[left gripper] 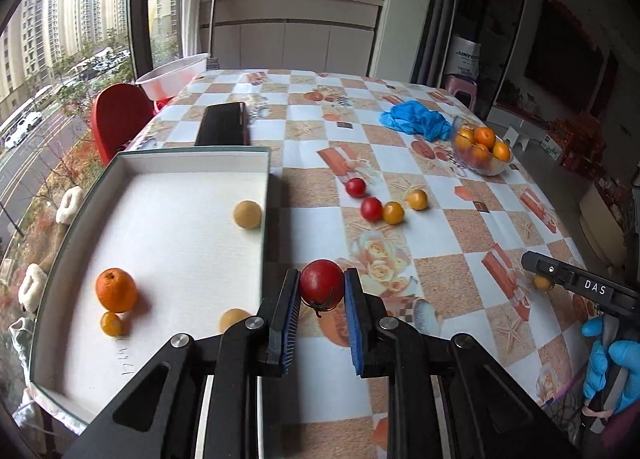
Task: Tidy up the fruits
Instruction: 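Carry the red tomato and brown fruit over the white tray, then open both tools to drop the fruits into the tray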
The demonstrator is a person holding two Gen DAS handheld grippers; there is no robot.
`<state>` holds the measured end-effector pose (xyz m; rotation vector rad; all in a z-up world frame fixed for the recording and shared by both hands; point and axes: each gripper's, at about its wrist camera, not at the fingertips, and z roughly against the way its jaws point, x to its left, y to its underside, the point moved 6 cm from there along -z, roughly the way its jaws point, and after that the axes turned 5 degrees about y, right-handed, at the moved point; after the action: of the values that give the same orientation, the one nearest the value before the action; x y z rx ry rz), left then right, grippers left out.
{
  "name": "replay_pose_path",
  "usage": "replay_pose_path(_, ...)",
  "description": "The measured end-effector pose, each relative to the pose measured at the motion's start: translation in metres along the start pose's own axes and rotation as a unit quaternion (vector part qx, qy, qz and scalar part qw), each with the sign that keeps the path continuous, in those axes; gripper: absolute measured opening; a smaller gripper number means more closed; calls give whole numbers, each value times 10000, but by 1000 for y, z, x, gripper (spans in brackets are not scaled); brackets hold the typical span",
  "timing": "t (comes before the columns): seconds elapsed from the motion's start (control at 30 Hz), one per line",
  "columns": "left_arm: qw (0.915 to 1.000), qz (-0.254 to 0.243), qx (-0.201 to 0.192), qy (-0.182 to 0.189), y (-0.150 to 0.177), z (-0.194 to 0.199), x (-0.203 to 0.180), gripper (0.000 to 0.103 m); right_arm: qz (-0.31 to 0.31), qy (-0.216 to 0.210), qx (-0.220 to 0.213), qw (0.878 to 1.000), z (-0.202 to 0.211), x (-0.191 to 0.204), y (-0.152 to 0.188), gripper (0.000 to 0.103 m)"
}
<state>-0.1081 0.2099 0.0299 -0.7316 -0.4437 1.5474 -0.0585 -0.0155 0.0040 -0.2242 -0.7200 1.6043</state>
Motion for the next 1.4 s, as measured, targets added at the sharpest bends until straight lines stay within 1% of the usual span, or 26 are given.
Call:
replay_pose_path(0.13,9994,228,-102,-253,3,10,35,23,402,-314,92,9987,-9,56,-6,27)
replay_pose_path(0.23,9985,360,-104,-400,8,13,58,23,695,-553,183,9959,-17,99,-8,27)
replay_pose_path(0.4,9972,544,6,-506,21,9,82,23,1139,-822,328,9895,-29,160,-5,27)
replay_pose_path(0.6,9960,689,136,-555,34,5,102,23,1523,-1031,478,9818,-40,213,0,27)
replay_pose_path(0.73,9951,775,224,-565,40,1,112,23,1624,-1134,558,9786,-47,234,1,27)
replay_pose_path(0.87,9943,802,333,-617,47,-4,120,23,1696,-1159,678,9763,-56,245,5,27)
replay_pose_path(1.0,9948,770,284,-602,48,-3,122,23,1731,-1142,791,9751,-64,251,9,27)
replay_pose_path(1.4,9957,704,256,-549,46,-4,129,23,1894,-1060,934,9717,-80,262,16,27)
